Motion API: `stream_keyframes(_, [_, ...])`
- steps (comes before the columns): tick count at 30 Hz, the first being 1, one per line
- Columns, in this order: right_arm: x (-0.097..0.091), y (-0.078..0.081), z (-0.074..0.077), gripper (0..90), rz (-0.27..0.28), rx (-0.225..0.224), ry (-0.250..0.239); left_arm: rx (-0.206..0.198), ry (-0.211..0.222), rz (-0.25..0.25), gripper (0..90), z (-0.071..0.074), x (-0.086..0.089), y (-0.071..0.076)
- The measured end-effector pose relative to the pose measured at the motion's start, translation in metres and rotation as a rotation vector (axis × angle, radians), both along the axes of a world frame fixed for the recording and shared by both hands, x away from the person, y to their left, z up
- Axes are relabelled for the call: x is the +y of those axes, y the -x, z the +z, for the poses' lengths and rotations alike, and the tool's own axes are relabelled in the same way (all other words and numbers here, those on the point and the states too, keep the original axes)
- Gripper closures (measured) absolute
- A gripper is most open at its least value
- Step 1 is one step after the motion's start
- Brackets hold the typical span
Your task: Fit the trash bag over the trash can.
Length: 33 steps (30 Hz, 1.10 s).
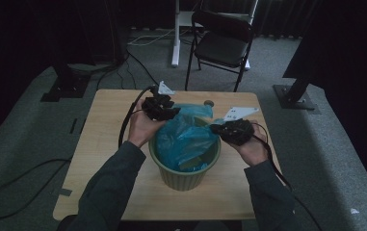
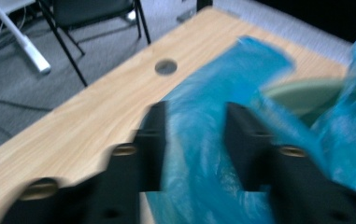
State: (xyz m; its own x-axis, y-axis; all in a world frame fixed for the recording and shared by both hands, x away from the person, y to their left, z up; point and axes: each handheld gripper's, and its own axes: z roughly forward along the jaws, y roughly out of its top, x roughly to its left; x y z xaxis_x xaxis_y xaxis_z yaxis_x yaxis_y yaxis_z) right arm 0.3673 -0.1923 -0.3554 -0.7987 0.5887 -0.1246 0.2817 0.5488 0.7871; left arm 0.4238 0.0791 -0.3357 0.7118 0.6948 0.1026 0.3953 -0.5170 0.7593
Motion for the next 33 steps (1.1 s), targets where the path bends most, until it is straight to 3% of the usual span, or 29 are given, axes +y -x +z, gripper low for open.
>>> stream_keyframes(2, [-0.001, 0.003, 0.001, 86.4, 0.000, -0.004, 0.003, -0.005, 0.027, 0.007, 84.9, 0.000, 0.004, 0.004])
stream_keyframes(4, [-0.003, 0.007, 0.001, 86.4, 0.000, -0.009, 0.003, -0.020, 0.043, 0.018, 89.1, 0.000, 0.009, 0.009])
stream_keyframes(9, [-0.007, 0.017, 0.001, 86.4, -0.001, -0.016, 0.004, -0.047, 0.049, 0.026, 89.3, -0.002, 0.022, 0.024])
stream_keyframes(20, [-0.018, 0.028, 0.002, 86.4, -0.038, -0.046, -0.017, -0.018, 0.186, 0.071, 89.3, -0.015, 0.059, 0.045])
stream_keyframes(25, [-0.016, 0.026, 0.002, 83.0, -0.039, -0.033, -0.008, -0.004, 0.205, 0.062, 89.3, -0.024, 0.059, 0.052])
stream_keyframes(33, [-0.016, 0.019, 0.018, 69.7, -0.039, -0.057, -0.079, 0.009, 0.213, 0.060, 89.3, -0.028, 0.056, 0.051])
